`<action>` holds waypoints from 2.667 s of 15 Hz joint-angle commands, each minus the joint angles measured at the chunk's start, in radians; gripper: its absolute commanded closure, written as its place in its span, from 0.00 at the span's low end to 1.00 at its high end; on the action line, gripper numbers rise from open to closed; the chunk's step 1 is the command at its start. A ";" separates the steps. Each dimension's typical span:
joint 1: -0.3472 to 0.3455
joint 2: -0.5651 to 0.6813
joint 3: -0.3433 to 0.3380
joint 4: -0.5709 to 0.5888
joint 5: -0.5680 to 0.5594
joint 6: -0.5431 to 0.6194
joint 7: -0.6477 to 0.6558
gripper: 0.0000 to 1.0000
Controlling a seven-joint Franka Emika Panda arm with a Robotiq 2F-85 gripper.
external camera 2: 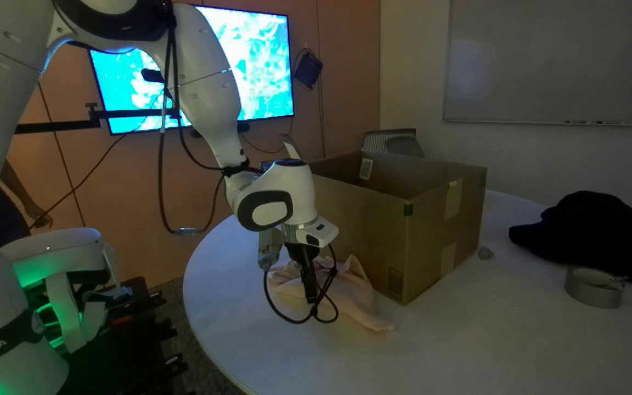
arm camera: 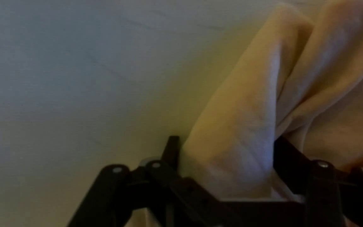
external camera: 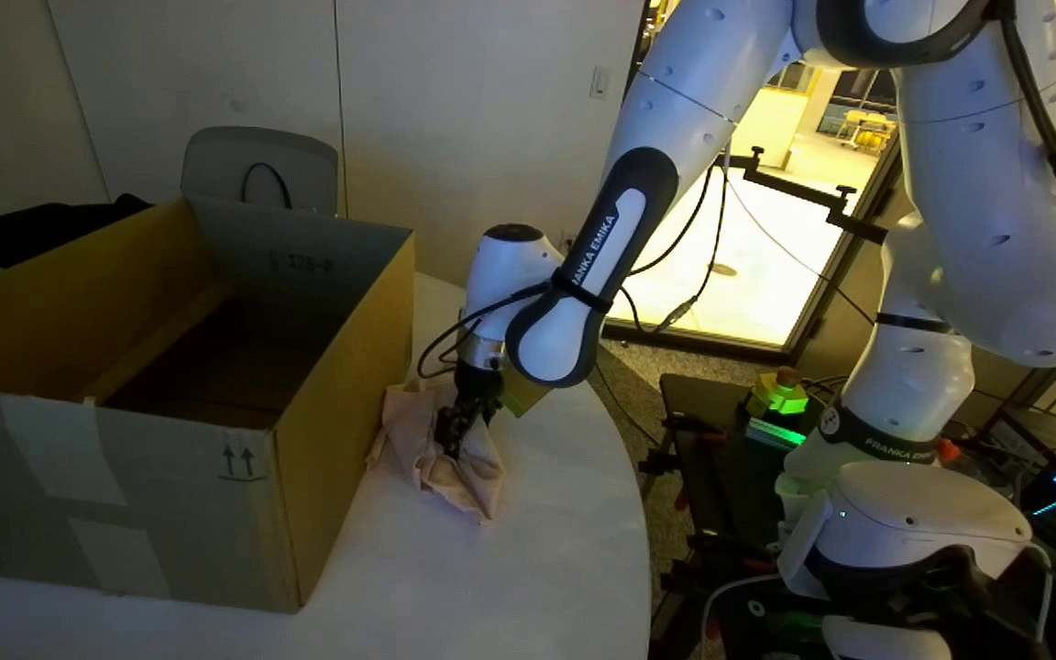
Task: Put the marker on the towel, fold the towel, and then put the folded towel in the box
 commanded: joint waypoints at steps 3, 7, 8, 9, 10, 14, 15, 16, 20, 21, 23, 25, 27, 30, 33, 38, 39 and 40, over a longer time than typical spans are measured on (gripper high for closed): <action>-0.025 0.042 0.030 0.038 0.040 0.017 -0.047 0.71; 0.015 0.001 -0.002 0.008 0.024 0.027 -0.030 1.00; 0.035 -0.016 -0.018 -0.005 0.018 0.032 -0.019 1.00; 0.039 -0.030 -0.020 -0.014 0.015 0.029 -0.022 0.98; 0.061 -0.050 -0.039 -0.028 0.010 0.025 -0.009 0.96; 0.129 -0.147 -0.099 -0.091 -0.019 0.027 0.002 0.96; 0.170 -0.176 -0.141 -0.111 -0.039 0.031 0.023 0.96; 0.201 -0.208 -0.174 -0.129 -0.057 0.026 0.040 0.96; 0.445 -0.327 -0.441 -0.195 -0.269 0.021 0.227 0.96; 0.504 -0.351 -0.513 -0.197 -0.350 0.009 0.289 0.96; 0.641 -0.394 -0.669 -0.187 -0.527 -0.019 0.433 0.96; 0.758 -0.431 -0.797 -0.156 -0.698 -0.069 0.578 0.96; 0.830 -0.484 -0.864 -0.125 -0.849 -0.136 0.704 0.96; 0.875 -0.581 -0.872 -0.085 -0.993 -0.248 0.822 0.96; 0.884 -0.645 -0.838 -0.038 -1.026 -0.336 0.849 0.96; 0.464 -0.651 -0.378 0.073 -0.974 -0.377 0.841 0.96; 0.389 -0.636 -0.303 0.101 -0.964 -0.362 0.843 0.96; 0.324 -0.619 -0.237 0.129 -0.960 -0.349 0.850 0.96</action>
